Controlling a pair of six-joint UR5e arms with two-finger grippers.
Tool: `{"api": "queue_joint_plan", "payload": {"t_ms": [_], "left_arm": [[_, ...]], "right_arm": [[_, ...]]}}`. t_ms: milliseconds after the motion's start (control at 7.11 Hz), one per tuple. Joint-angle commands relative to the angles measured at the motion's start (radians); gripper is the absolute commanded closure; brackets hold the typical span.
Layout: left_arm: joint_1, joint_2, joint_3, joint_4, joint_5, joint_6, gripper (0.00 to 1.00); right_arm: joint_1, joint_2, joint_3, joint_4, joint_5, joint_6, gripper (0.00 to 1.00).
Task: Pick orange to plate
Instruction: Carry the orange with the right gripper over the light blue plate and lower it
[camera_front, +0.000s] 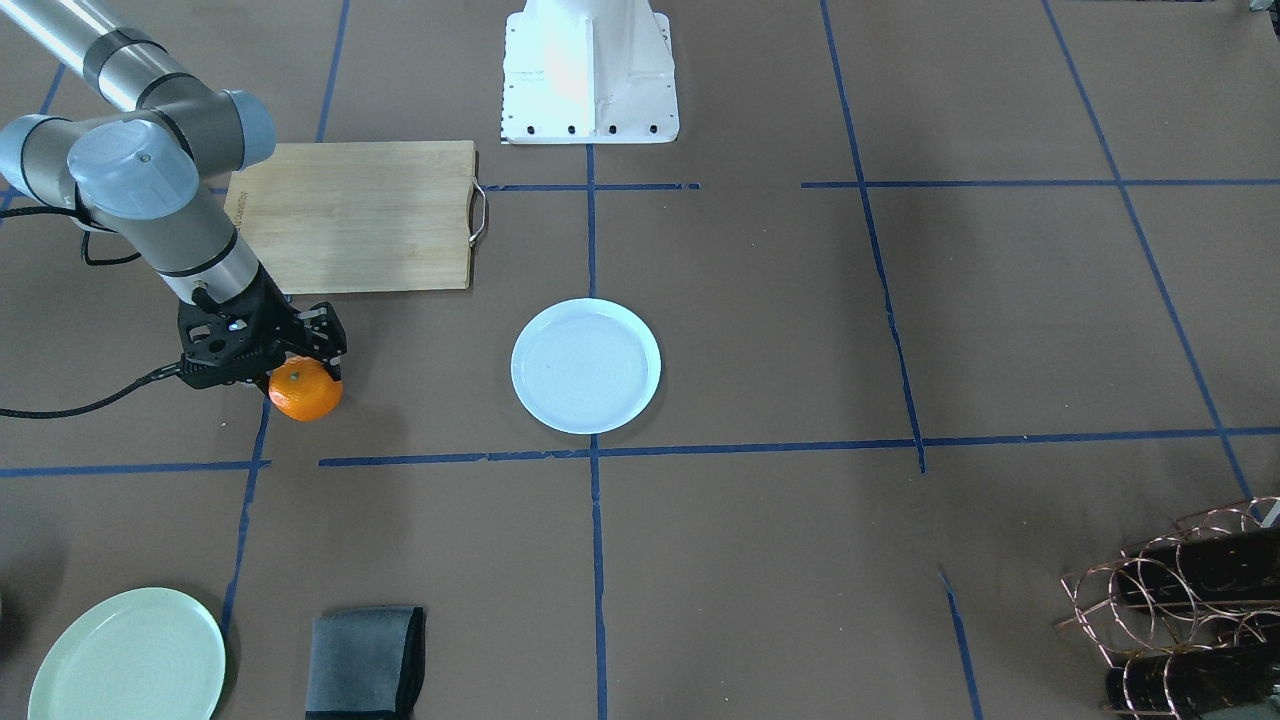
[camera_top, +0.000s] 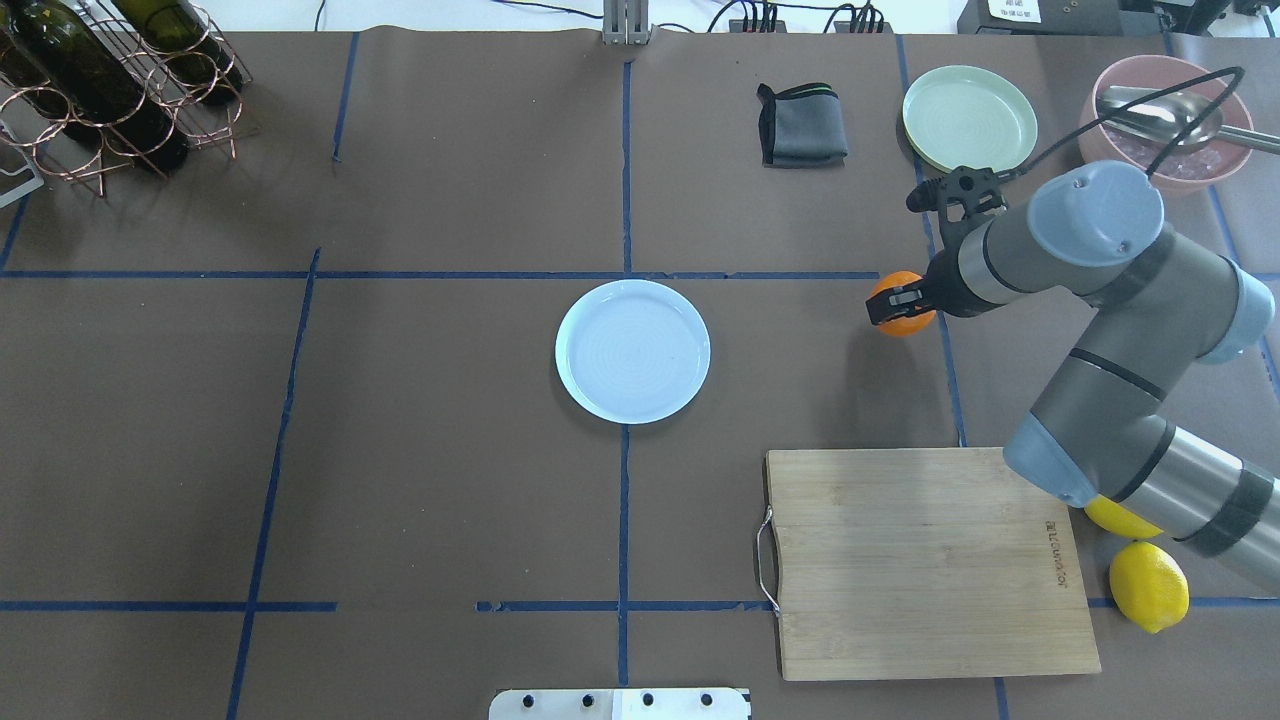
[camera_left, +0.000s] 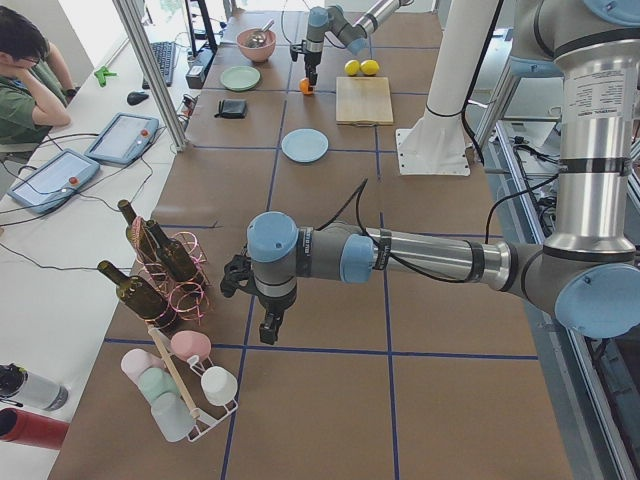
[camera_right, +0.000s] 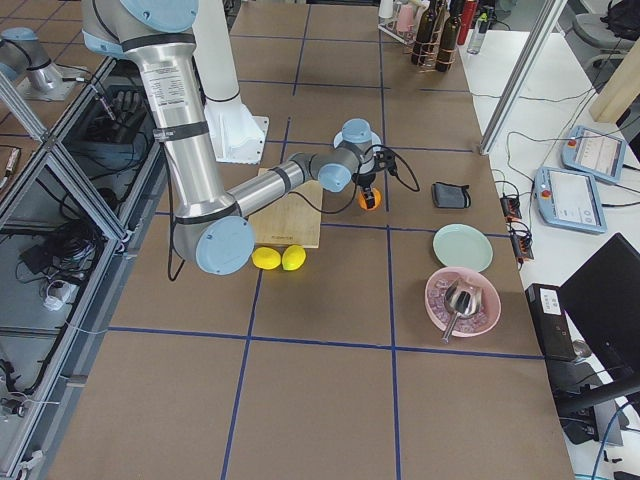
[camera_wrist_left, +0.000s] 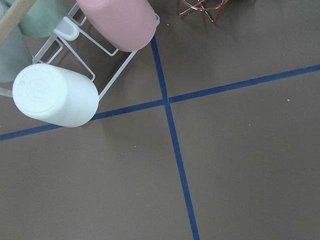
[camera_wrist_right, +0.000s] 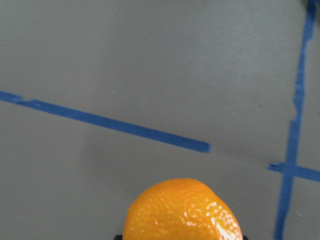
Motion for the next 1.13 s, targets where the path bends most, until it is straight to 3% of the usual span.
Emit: {"api": "queue_joint_plan", "payload": {"t_ms": [0,141,422,844,985], "left_arm": [[0.000,0.000,0.000,0.000,0.000,0.000,0.00],[0.000,-0.002,0.000,0.000,0.000,0.000,0.00],[0.000,-0.002,-0.006,0.001,0.000,0.000,0.00],[0.000,-0.002,-0.008,0.001,0.000,0.000,0.00],[0.000,-0.002,-0.008,0.001,0.000,0.000,0.00]], "right_arm": [[-0.062,0.221,-0.028,-0.186,-0.047,0.125,0.75],[-0.105,0.351,-0.101,-0.240,-0.121,0.211,0.75],[-0.178,0.548,-0.321,-0.243,-0.204,0.317,0.71],[-0.254,0.566,-0.350,-0.277,-0.250,0.367,0.58],[-0.266,0.565,-0.351,-0.282,-0.252,0.373,0.42]]}}
